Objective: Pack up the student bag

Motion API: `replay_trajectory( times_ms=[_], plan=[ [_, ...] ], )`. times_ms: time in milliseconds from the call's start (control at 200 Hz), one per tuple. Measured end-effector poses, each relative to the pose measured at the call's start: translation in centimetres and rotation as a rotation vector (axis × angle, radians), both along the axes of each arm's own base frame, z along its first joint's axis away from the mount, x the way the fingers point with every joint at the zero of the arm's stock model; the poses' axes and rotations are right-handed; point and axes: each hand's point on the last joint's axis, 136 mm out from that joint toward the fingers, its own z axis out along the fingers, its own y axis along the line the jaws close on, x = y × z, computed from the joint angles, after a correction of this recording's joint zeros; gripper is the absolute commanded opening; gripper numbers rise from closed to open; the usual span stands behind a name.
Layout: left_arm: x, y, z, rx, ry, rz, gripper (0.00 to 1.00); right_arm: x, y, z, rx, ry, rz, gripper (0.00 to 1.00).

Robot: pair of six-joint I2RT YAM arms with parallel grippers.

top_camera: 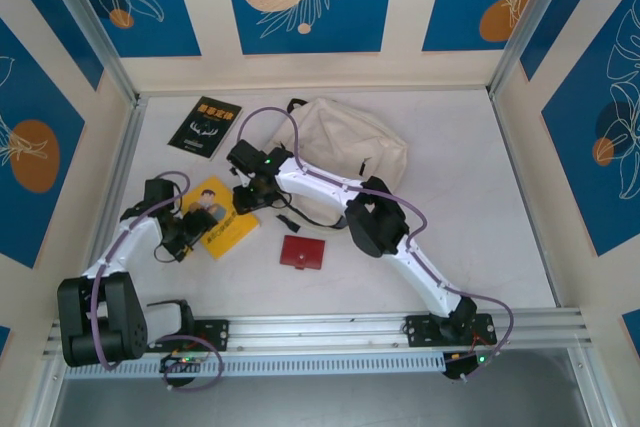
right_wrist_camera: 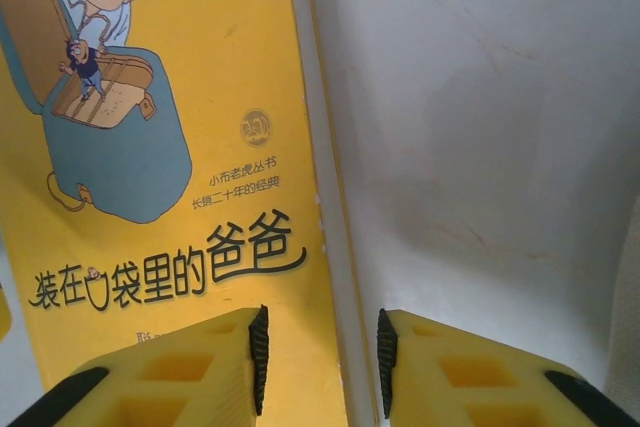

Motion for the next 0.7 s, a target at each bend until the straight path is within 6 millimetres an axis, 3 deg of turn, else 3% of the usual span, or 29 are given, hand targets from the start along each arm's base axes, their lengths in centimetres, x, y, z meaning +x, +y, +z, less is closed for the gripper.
replay_trajectory(
  times_ms=[700],
  plan=[
    [0.8,-1.3,-1.4,-0.087,0.021,-0.020,0.79,-1.2,0.3,-1.8,0.009,0.093,0.003,0.31]
  ],
)
